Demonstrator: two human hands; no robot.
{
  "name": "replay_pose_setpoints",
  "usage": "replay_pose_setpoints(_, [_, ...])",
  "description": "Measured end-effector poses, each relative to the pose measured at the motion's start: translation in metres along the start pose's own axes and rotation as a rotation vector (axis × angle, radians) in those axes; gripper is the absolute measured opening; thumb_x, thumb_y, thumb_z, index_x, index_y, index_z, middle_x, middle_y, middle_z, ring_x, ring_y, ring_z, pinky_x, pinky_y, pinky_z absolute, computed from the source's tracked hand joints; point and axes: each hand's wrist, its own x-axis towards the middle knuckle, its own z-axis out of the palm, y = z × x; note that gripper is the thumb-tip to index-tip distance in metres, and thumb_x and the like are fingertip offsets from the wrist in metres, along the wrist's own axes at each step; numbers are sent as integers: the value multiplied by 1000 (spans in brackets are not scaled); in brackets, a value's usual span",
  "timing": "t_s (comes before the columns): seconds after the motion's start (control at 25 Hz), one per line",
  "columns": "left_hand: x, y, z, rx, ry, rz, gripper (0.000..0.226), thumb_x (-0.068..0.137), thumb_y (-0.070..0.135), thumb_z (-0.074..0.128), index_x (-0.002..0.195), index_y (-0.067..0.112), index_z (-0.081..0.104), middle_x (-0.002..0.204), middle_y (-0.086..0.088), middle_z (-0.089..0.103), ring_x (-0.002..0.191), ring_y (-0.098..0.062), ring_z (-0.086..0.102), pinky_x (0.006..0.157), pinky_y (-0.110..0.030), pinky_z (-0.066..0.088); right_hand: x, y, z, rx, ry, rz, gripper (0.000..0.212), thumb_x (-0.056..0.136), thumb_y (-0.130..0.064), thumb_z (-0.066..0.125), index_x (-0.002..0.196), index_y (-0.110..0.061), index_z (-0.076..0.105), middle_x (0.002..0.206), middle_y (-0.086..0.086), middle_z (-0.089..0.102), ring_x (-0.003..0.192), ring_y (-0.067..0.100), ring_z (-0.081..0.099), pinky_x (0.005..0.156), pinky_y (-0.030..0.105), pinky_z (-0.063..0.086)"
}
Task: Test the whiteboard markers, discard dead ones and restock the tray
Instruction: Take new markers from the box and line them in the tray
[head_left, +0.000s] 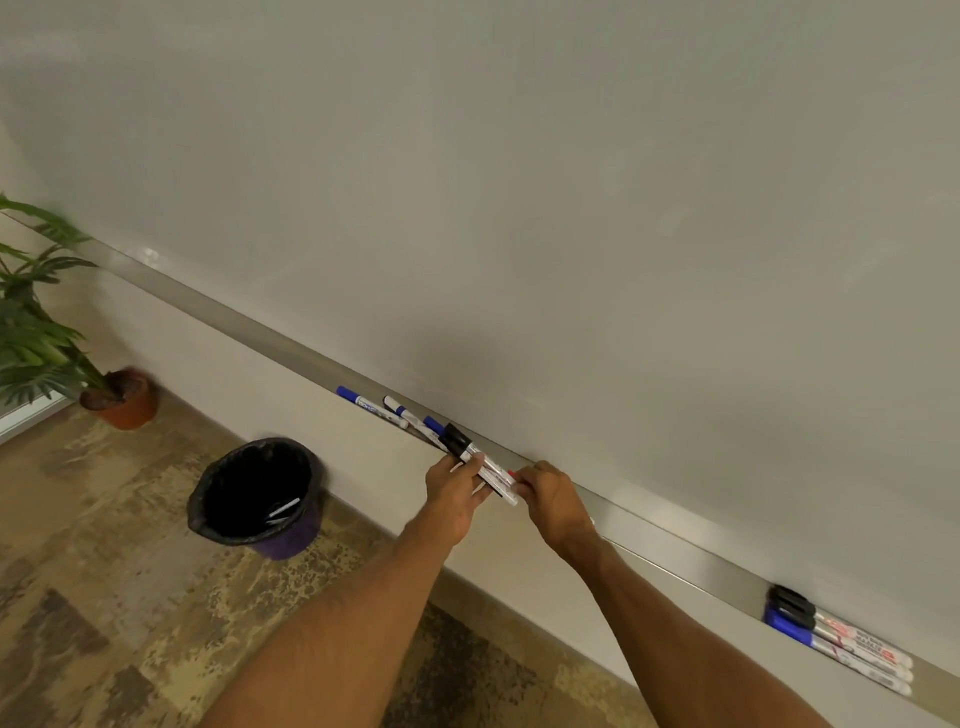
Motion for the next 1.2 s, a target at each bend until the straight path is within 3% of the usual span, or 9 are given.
replay_pose_setpoints(0.08, [0,-2,0,8,2,2,29,91,4,59,120,1,58,114,-22,64,102,-37,64,79,-42,55,-3,2,-5,39,6,-4,29,98,-24,45,106,-8,69,97,10,63,77,13,45,60,15,32])
replay_pose_setpoints(0.2, [-2,-6,1,12,11,-6,25,93,5,57,117,1,58,111,-21,65,101,-36,64,79,-41,55,-8,13,-8,-27,106,149,30,99,-26,43,93,-8,66,94,7,58,82,17,48,66,25,38])
replay_pose_setpoints(0.32, [-4,-7,2,9,8,-26,21,92,5,58,114,4,59,108,-19,66,100,-36,65,80,-40,55,-16,29,-2,-170,100,279,23,98,-24,46,101,-10,64,103,7,58,99,23,50,75,32,46])
replay_pose_setpoints(0.56, [-2,-9,0,37,13,-96,28,91,2,59,119,0,57,111,-22,65,100,-35,65,77,-39,56,-16,35,2,-141,50,433,16,91,-11,53,100,-16,66,102,6,60,92,24,56,76,36,49])
replay_pose_setpoints(0.72, [-1,-9,5,43,14,-118,31,92,-1,56,123,-3,54,115,-25,62,103,-37,62,83,-42,53,-8,30,-7,23,128,399,9,89,-14,55,89,-13,64,94,8,59,87,26,56,71,34,45])
replay_pose_setpoints(0.84, [-4,-10,12,46,1,-130,30,91,-2,55,121,-4,55,113,-25,63,97,-34,64,80,-42,53,0,20,-15,169,165,329,10,90,-10,57,92,-6,66,92,10,60,84,25,54,71,32,42])
replay_pose_setpoints(1.2, [-18,-14,36,87,-94,-28,32,86,-2,64,117,4,58,110,-14,66,95,-27,65,66,-31,53,-6,3,-26,214,188,269,19,89,-5,50,89,-4,69,90,12,64,83,23,55,70,32,43])
